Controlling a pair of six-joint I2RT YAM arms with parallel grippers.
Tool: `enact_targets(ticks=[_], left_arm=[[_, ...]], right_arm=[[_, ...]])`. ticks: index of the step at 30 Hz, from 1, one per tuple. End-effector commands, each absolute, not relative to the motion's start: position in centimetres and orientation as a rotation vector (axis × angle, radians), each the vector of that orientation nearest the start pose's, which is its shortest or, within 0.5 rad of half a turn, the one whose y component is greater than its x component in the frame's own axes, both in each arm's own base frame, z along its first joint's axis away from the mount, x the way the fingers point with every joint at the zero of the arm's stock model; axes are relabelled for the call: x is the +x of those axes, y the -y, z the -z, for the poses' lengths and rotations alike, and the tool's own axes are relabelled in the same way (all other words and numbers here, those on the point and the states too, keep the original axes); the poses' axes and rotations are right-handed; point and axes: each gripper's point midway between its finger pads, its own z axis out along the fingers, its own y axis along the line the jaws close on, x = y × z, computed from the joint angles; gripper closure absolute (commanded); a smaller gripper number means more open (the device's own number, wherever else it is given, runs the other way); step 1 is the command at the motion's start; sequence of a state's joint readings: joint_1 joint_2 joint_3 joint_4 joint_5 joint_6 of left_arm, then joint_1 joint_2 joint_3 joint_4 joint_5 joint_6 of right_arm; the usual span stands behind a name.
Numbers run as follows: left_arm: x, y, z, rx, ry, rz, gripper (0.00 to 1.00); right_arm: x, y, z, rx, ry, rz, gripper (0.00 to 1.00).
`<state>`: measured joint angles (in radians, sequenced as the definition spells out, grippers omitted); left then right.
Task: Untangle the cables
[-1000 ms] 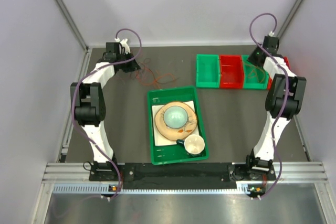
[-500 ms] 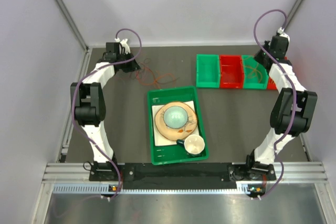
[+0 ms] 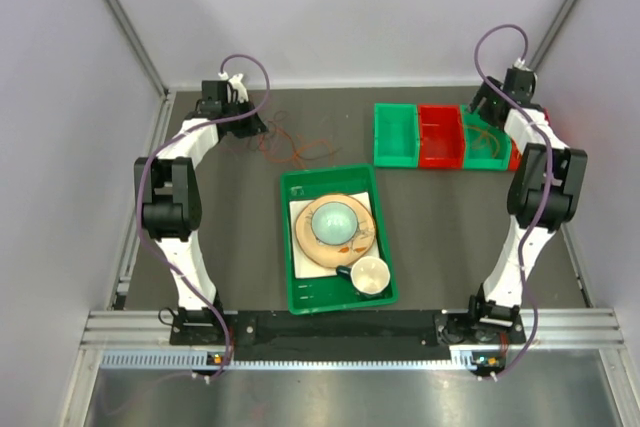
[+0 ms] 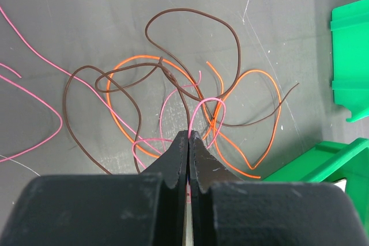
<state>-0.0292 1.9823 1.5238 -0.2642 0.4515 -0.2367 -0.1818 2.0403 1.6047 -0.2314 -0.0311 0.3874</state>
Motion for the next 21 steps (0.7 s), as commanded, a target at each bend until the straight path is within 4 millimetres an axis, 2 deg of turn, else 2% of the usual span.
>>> enact_targets(ticks=[1, 5, 14, 21], left_arm=[[52.4, 10.2, -13.6, 0.031, -2.246, 0.644, 1.00], [52.5, 10.2, -13.5, 0.034, -2.247, 0.638, 1.00], [52.5, 10.1, -13.2, 0.034, -2.255, 0.634, 1.00], [52.4, 10.1, -13.0, 0.034, -2.259, 0.633, 1.00]], right_arm=[[56.6, 8.8, -12.6, 0.621, -2.125, -0.136, 0.21], [56.9, 8.7, -11.9, 0.635, -2.126, -0.148, 0.21], [56.9, 9.0, -11.4, 0.655, -2.118, -0.143, 0.32], [57.6, 9.3, -11.1, 0.657, -2.103, -0.137, 0.32]])
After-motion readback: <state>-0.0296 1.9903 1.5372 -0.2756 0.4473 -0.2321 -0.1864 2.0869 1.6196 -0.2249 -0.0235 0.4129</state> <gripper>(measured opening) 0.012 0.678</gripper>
